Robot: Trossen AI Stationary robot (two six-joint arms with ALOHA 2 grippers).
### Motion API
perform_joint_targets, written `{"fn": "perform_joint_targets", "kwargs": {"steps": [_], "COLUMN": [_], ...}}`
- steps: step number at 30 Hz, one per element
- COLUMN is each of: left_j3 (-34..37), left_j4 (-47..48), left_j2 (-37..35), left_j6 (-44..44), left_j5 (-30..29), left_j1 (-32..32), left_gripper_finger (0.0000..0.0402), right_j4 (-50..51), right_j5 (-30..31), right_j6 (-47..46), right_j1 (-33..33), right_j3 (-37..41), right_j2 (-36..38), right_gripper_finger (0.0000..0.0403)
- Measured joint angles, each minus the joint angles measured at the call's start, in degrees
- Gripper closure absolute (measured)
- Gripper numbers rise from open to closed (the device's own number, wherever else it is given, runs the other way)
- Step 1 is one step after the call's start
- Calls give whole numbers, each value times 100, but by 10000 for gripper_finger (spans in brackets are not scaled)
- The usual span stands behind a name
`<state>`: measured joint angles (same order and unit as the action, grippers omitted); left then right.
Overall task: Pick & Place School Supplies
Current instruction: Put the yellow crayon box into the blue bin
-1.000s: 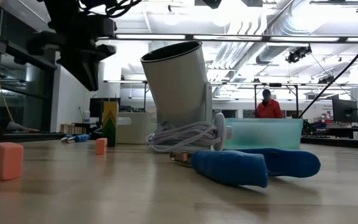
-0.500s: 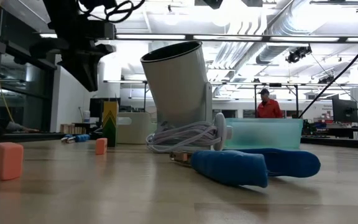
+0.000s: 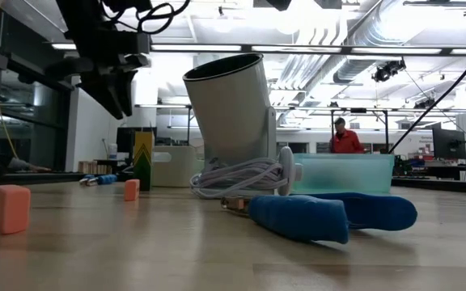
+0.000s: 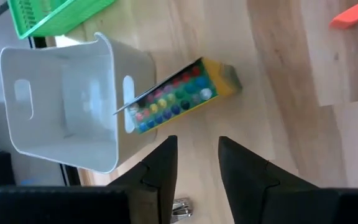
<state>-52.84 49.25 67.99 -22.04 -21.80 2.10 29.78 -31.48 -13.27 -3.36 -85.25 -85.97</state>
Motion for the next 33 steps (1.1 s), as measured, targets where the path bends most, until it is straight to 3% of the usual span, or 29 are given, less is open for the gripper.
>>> {"fn": "perform_joint_targets", "kwargs": {"steps": [8, 19, 22, 33], "left_j3": [2, 4, 7, -6], "left_j4": [1, -89, -132, -438], "left_j2": [0, 0, 0, 118], "left_j6": [262, 469, 582, 341], "left_j5": [-134, -761, -1026, -1009], "left_j1": [-402, -1121, -1110, -343], "left_gripper_finger": [300, 308, 305, 284], "right_j4": [4, 9, 14, 70], "right_j5": [-15, -20, -20, -20], "right_j6": [1, 3, 3, 3], "right_j1": [0, 0, 0, 0], "right_j3": [0, 0, 0, 0], "right_j2": [0, 0, 0, 0], "right_gripper_finger": [214, 214, 214, 214]}}
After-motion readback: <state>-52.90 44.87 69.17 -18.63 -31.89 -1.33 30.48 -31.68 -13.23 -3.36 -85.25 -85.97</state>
